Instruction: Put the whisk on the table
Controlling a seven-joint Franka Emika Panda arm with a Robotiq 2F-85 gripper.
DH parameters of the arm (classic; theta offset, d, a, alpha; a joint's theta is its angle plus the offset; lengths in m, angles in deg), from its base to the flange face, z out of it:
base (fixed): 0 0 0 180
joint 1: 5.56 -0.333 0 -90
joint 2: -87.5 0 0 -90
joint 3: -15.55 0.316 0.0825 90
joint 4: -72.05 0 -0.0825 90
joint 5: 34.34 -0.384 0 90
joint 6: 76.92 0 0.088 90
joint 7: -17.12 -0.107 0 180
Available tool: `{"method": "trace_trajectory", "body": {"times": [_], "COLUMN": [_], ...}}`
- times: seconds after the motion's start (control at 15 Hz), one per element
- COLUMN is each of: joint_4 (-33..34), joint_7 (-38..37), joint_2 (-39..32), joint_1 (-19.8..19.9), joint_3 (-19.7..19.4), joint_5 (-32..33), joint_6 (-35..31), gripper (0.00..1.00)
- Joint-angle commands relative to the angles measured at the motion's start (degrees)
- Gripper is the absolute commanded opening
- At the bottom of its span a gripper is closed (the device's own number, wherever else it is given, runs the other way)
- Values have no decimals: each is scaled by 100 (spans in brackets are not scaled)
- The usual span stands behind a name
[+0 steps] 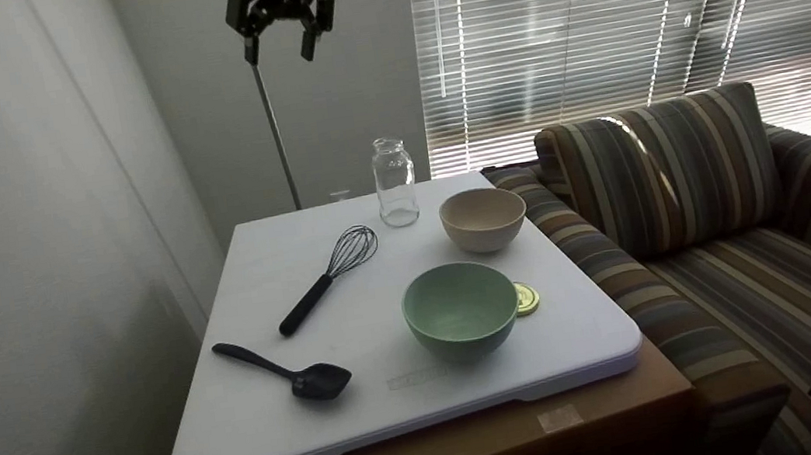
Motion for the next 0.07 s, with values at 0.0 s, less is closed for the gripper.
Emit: {"method": "trace_trajectory", "body": {"times": [0.0], "joint_4": [-2], "joint_7": [0], "joint_2": [-5], "joint_1": [0], "joint_3": [-3], "joint_5": [1], "joint_6": [0], "gripper": [100]}}
